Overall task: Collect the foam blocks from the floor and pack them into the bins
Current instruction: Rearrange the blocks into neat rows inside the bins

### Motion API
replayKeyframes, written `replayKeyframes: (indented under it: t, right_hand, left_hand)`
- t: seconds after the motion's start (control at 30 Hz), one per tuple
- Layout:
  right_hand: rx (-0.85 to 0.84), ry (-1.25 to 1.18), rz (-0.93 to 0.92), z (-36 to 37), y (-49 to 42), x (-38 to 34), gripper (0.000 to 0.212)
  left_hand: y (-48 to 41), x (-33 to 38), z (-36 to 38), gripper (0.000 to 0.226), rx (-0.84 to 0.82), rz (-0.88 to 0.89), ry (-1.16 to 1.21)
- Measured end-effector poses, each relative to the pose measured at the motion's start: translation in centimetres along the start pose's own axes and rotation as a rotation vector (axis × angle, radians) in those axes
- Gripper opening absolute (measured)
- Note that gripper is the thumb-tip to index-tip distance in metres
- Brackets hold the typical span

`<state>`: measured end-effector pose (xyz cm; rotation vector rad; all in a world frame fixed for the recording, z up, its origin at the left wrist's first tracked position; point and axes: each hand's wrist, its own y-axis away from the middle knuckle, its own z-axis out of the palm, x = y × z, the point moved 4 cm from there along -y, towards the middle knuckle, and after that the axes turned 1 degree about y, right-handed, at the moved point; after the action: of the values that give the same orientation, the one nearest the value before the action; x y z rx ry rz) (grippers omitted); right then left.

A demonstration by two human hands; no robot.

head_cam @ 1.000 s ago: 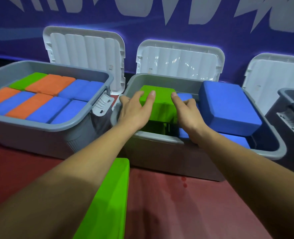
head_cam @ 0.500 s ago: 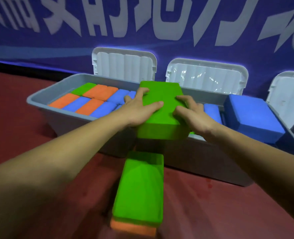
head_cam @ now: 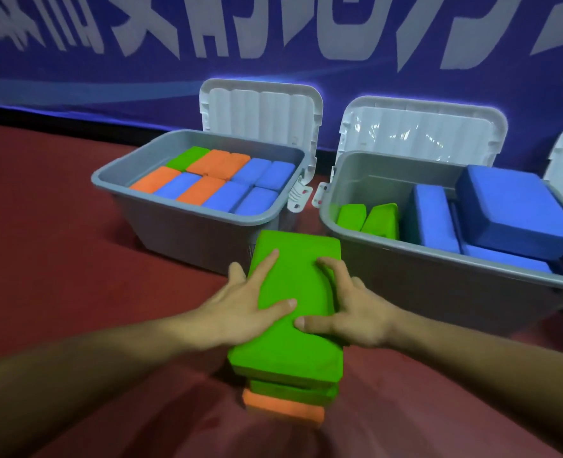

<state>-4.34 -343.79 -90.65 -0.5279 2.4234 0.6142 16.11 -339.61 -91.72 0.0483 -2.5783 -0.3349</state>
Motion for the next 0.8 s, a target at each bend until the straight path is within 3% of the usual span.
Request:
replayKeyframes:
  t: [0.07,0.17,0.33,0.43,0.6,0.7,0.8]
  right_hand:
    - [-0.057,0.015,0.059,1.5,0.0,1.2,0.115]
    - [-0.084,0.085,0.095,1.7,0.1,2.3,0.101]
    - [0.127,0.273,-0.044,-3.6,-0.3,2.6,0.052]
    - [0.213,0.279,-0.098,-7.9,-0.1,3.3,0.039]
    - [0.366,0.246,-0.103,-14.8,1.4,5.6,0.036]
    - [0.554,0.158,0.018,-19.6,2.2,9.6,0.036]
    - [0.745,0.136,0.219,-22.8,4.1,14.8,0.042]
  left_hand:
    - [-0.4,-0.5,1.9,0.094,-0.074,0.002,-0.059]
    - [-1.7,-0.5,3.0,0.087,-0.147,-0.043,-0.174]
    - [-4.7,4.3,-0.5,0.080,0.178,0.082,-0.548]
    - [-6.5,7.9,-1.5,0.076,0.201,0.058,-0.641]
    - [-9.0,14.2,-3.2,0.060,0.395,0.239,-0.407]
    - [-10.7,20.9,-2.9,0.054,0.441,0.353,-0.199]
    - [-13.4,26.9,-1.2,0.054,0.442,0.318,0.046]
